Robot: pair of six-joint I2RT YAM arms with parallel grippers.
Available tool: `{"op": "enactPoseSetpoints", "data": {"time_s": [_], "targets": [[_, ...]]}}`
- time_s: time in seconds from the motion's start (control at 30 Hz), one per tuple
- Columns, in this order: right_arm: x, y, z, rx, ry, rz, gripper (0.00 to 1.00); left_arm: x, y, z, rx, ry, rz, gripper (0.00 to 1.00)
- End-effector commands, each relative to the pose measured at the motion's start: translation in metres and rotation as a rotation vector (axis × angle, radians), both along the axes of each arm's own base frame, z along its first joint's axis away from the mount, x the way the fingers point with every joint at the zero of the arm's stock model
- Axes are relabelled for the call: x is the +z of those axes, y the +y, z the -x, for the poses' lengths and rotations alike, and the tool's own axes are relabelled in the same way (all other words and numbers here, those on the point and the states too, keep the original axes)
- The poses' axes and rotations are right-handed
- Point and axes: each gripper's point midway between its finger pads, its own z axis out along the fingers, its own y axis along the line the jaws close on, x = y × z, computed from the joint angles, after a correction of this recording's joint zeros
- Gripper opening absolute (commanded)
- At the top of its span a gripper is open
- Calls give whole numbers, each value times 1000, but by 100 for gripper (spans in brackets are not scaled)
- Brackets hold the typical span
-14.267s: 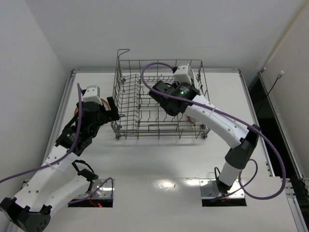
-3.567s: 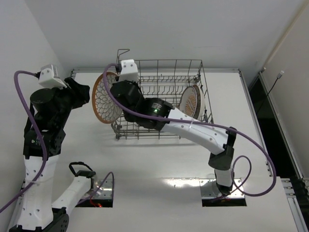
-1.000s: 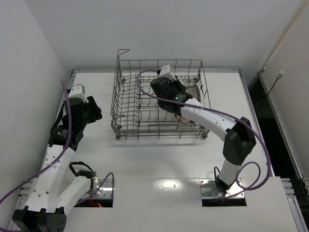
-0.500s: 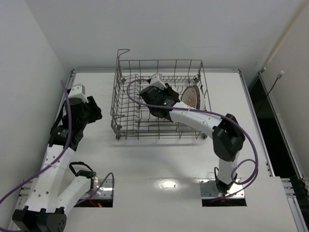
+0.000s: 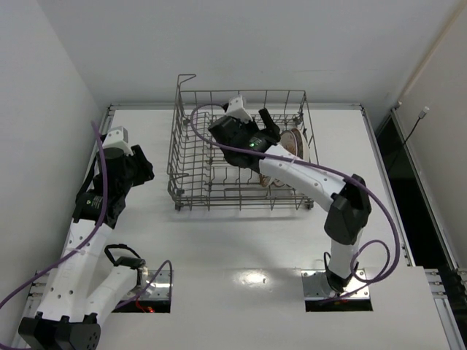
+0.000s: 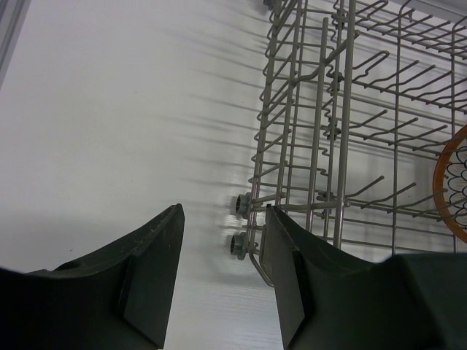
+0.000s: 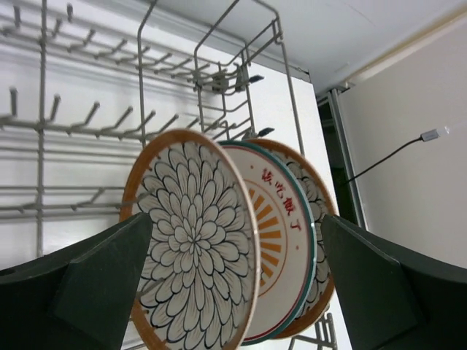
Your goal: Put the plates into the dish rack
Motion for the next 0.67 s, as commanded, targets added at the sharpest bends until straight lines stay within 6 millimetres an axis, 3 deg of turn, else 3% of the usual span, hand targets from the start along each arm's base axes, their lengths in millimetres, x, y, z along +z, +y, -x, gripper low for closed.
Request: {"op": "enactPoseSetpoints", "data": {"time_s": [0.0, 0.1, 0.13, 0.17, 0.33, 0.37, 0.47, 0.5, 0.57, 0.63], "targets": [[71, -5, 12, 10, -103, -154, 100, 15, -3, -1, -17, -63, 5, 46], [96, 8, 18, 127, -78, -272, 100, 15, -3, -1, -17, -63, 5, 47], [113, 2, 24, 155, -79, -312, 100, 15, -3, -1, -17, -63, 5, 48], [116, 9, 28, 208, -53, -345, 100, 13, -3, 0, -17, -54, 4, 48], [132, -4, 71, 300, -8, -483, 100, 13, -2, 0, -9, -55, 1, 49], [117, -7, 79, 307, 27, -482, 100, 13, -4, 0, -18, -55, 1, 51], [110, -16, 100, 359, 49, -551, 100, 13, -3, 0, -10, -55, -3, 52], [103, -30, 113, 359, 51, -550, 100, 11, -2, 1, -10, -46, -4, 53], [89, -52, 121, 298, 40, -539, 100, 11, -4, 1, -11, -47, -8, 55], [91, -72, 134, 267, 18, -557, 100, 11, -7, 2, -22, -47, -8, 57]]}}
